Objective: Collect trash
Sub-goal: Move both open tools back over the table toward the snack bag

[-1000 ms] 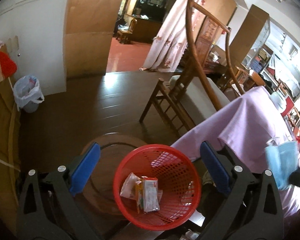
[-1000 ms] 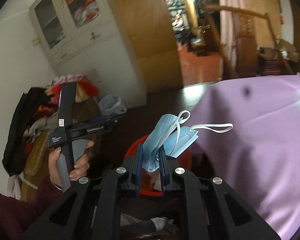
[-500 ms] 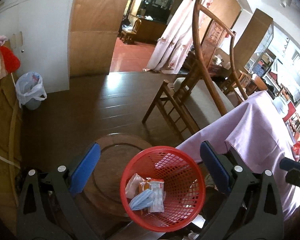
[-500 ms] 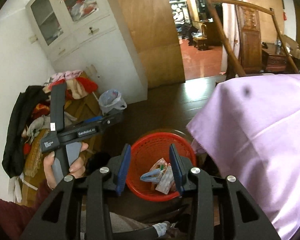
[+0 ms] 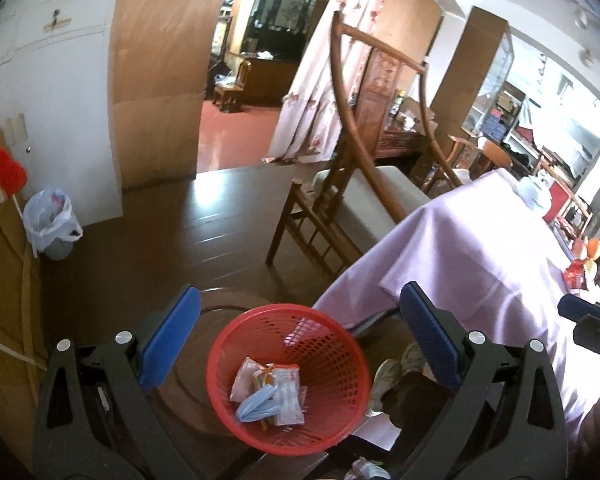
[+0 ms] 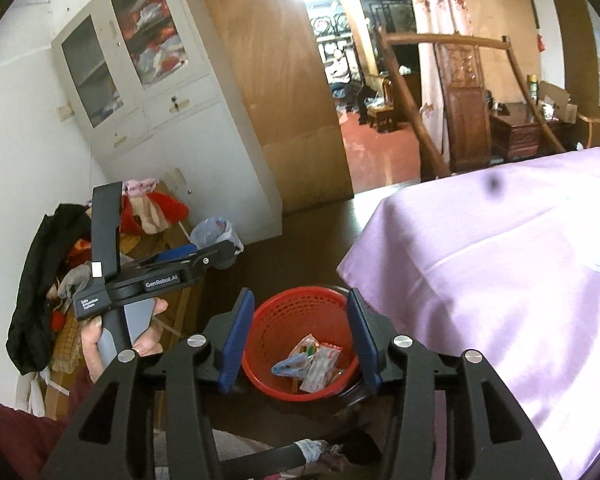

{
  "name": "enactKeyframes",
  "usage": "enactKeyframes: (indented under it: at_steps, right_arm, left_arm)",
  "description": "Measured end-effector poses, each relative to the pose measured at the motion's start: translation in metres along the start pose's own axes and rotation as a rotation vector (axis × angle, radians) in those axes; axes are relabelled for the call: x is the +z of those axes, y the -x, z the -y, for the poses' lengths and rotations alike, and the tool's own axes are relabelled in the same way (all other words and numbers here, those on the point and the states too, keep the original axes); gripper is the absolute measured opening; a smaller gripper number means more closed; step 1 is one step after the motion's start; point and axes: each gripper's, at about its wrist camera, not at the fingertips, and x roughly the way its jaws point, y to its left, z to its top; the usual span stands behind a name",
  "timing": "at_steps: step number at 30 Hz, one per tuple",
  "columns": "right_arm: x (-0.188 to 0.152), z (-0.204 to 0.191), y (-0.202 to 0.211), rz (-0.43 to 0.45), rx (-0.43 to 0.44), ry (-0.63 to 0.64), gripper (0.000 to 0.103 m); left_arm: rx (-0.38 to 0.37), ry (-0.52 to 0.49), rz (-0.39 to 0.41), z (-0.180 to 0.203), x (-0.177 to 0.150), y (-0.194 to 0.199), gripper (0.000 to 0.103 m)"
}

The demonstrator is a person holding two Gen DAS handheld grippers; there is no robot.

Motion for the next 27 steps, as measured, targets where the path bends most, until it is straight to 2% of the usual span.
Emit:
enactKeyframes:
  at_steps: [7,15,20,27]
  right_arm:
    - [-0.012,0.020,0.051,0.092,-0.026,-0.026,0.053]
    - [-0.034,0.059,0.119,0.198,-0.114,-0.083,0.060]
    - [-0.054,0.096,0.164,0.239,-0.221,-0.129,0.063]
    - [-0.091,0.164,0.232,0.275,-0.442,-0.241,0.072]
  left_arm:
    - [-0.035,-0.067,0.011,0.043,-0.001,0.016,0.096]
    - [-0.083,-0.183,0.006,0.106,-0.012,0.026,0.096]
    - [-0.128,-0.245,-0.021,0.145,-0.015,0.021,0.096]
    - [-0.240,-0.329,-0.065,0.216,-0.007,0.000,0.096]
